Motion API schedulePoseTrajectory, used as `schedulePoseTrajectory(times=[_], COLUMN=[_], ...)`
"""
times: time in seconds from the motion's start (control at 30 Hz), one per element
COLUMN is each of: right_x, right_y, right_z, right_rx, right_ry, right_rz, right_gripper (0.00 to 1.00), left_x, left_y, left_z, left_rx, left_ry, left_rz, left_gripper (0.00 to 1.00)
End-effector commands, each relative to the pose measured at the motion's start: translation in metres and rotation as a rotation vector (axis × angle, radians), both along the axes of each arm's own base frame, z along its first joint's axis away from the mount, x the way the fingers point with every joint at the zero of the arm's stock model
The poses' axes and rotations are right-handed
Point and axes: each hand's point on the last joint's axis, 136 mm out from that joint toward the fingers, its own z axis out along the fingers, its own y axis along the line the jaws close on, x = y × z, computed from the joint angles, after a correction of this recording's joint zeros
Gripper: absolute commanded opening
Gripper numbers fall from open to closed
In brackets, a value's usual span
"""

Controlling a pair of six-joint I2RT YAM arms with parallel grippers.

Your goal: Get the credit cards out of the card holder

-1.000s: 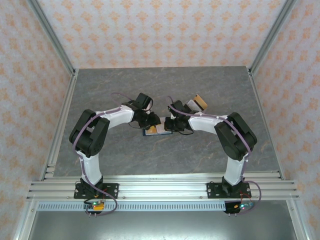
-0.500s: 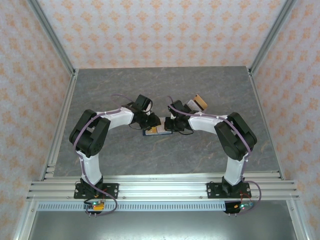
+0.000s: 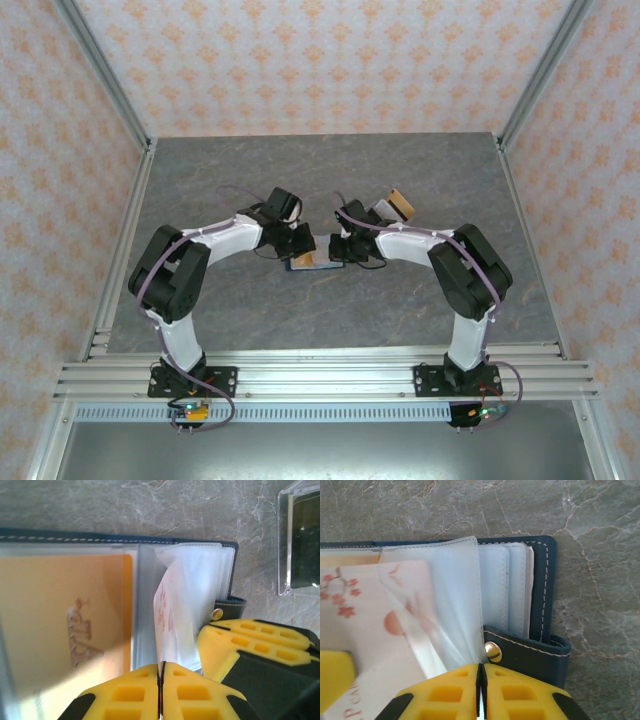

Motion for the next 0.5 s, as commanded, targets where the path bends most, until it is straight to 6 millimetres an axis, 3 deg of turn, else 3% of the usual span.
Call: schedulePoseTrajectory(times=[0.0,0.23,0.33,0.47], right_x=[-0.003,-0.004,-0.005,-0.004], right_y=[-0.028,-0.016,-0.011,-0.015], right_z=[-0.02,0.009,0.03,0.072], right_rx=[-0.117,0.0,0.053,0.166], right_ry=[0.036,-0.041,-0.097,-0.163], right_rz=[-0.054,-0.014,0.035,0.039], right_gripper=[0.13,0.17,0.24,0.4], left_x=[-0.015,-0.005,0.002,0.009], left_y=[0.031,0.045,0.043,0.034], left_z=[-0.001,0.047,0.071,0.101], left_rx=[0.131,0.153,0.113,0.027], left_ry=[0.033,-0.069,-0.133,-0.212], left_rz=[0.015,0.042,0.052,0.061], left_gripper=[0.08,0.07,0.07,0.07])
